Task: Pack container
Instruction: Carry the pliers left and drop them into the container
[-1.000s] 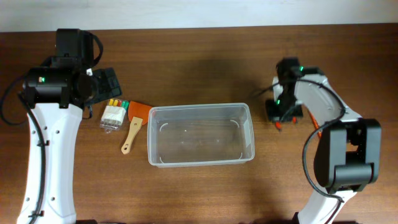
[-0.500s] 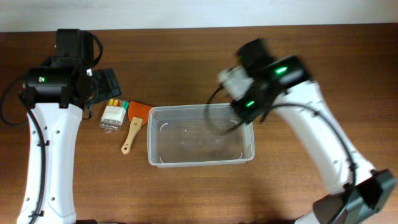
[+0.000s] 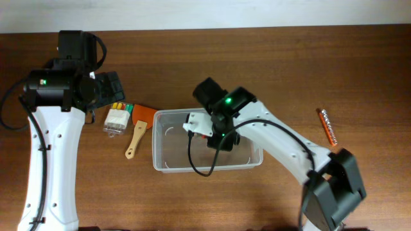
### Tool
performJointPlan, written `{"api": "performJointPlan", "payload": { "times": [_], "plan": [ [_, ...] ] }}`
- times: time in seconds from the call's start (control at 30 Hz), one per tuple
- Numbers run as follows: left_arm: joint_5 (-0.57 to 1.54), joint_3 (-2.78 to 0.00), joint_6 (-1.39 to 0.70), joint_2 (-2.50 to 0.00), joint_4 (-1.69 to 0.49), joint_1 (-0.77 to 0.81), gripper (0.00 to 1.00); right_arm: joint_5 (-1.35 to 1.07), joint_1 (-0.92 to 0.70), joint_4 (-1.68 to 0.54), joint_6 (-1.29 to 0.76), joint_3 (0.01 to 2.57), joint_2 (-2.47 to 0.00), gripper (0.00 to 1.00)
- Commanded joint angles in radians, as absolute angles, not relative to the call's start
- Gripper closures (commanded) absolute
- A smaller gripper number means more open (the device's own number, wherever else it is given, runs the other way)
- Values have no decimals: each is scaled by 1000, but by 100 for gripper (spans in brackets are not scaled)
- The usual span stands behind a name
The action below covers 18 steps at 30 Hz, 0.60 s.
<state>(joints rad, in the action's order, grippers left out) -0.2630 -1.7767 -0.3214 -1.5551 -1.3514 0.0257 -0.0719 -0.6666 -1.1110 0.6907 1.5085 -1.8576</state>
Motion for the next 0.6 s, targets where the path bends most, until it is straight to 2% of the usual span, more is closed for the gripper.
{"api": "performJointPlan", "payload": {
  "times": [0.0,0.23,0.3,0.43,0.5,0.57],
  "plan": [
    [-274,-1783,-318,-1555,-1360,23,1,-74,-665,-1053,725,1443,-1878,96],
    [-274,-1783,-317,-1555,-1369,23,1,-97,-665,-957,725,1337,-1893,96],
    [-274,-1783,-317,-1555,-1374,23,1,-113,-665,-945,725,1317,-1893,92],
    [-274,-1783,-317,-1555,-1372,23,1,-132,-667,-949,724,1317,-1893,71],
    [-274,-1783,-317,-1555,-1373,23,1,-132,-667,-949,717,1317,-1893,44],
    [-274,-1783,-318,-1555,-1374,23,1,-131,-667,-949,717,1322,-1893,28]
  ]
}}
